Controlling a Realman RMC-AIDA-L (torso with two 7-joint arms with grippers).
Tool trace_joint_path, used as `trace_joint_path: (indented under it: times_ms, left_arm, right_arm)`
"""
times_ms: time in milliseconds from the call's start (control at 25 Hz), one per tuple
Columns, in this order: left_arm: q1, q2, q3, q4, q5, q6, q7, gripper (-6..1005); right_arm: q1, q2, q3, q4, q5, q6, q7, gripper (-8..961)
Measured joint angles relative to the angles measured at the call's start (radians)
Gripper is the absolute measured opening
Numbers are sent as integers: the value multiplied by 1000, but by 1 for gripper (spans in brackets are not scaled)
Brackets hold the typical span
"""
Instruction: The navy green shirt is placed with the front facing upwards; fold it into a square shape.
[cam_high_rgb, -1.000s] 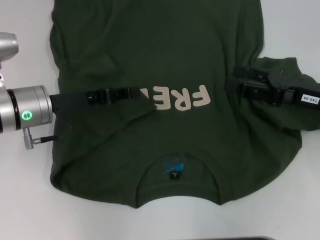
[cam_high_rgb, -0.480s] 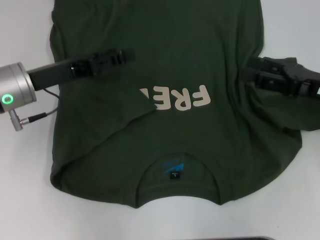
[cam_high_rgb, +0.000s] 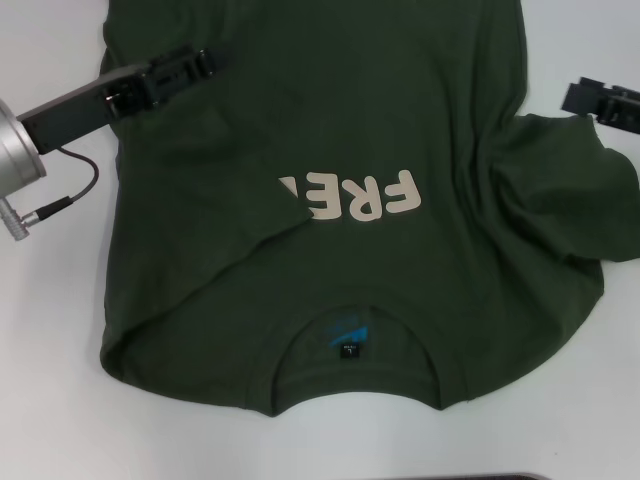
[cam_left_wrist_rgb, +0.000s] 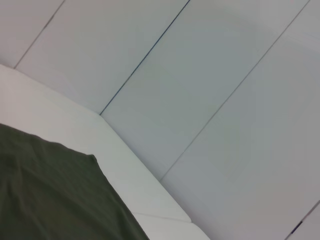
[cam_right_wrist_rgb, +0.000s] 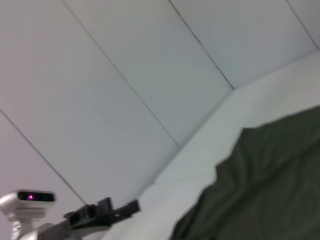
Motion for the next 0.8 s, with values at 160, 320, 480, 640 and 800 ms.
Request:
trace_joint_path:
  times_ms: [160, 320, 480, 640, 800]
  left_arm:
    - [2, 4, -1, 3, 5, -1, 3, 883]
    - [5, 5, 7, 8, 19, -1, 8, 884]
    - [8, 4, 7, 8, 25, -1, 36, 885]
    - [12, 3, 7, 6, 33, -1, 43, 879]
    - [22, 5, 7, 11, 70, -7, 50, 875]
  right_arm:
    - [-29, -7, 1, -104, -19, 9, 131, 912]
    - [-51, -38, 3, -129, -32, 43, 252, 910]
    - [-56, -64, 9, -130, -96, 62, 343, 908]
    - [-58, -74, 22, -131, -163, 113, 425, 908]
    - [-58, -75, 24, -128, -222, 164, 474, 908]
